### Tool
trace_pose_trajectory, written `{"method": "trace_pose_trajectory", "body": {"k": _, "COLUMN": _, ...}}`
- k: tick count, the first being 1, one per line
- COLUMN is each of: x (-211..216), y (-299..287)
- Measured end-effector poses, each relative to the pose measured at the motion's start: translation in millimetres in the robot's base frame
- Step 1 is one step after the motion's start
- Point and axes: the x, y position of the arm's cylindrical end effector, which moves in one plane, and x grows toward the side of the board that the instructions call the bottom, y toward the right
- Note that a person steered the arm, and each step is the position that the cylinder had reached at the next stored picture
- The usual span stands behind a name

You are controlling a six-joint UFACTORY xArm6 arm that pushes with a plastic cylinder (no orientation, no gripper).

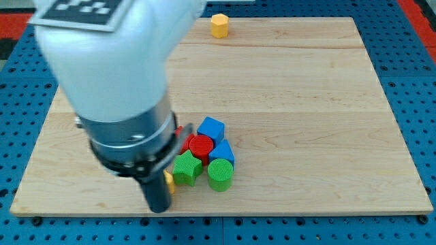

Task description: Slide the yellow heart to the left side of the red star

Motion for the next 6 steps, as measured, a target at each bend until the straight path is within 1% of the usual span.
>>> {"method": "trace_pose_trajectory", "body": {"k": 1, "x": -36, "y": -22}}
{"method": "trace_pose_trajectory", "body": {"k": 2, "x": -88, "y": -21}}
{"method": "trace_pose_trajectory", "body": {"k": 3, "x": -96, "y": -17}}
{"method": "trace_pose_trajectory", "body": {"k": 4, "x": -66, "y": -71}}
{"method": "trace_pose_trajectory", "body": {"k": 5, "x": -42, "y": -51}}
{"method": "trace_pose_trajectory", "body": {"k": 6, "x": -30, "y": 12}}
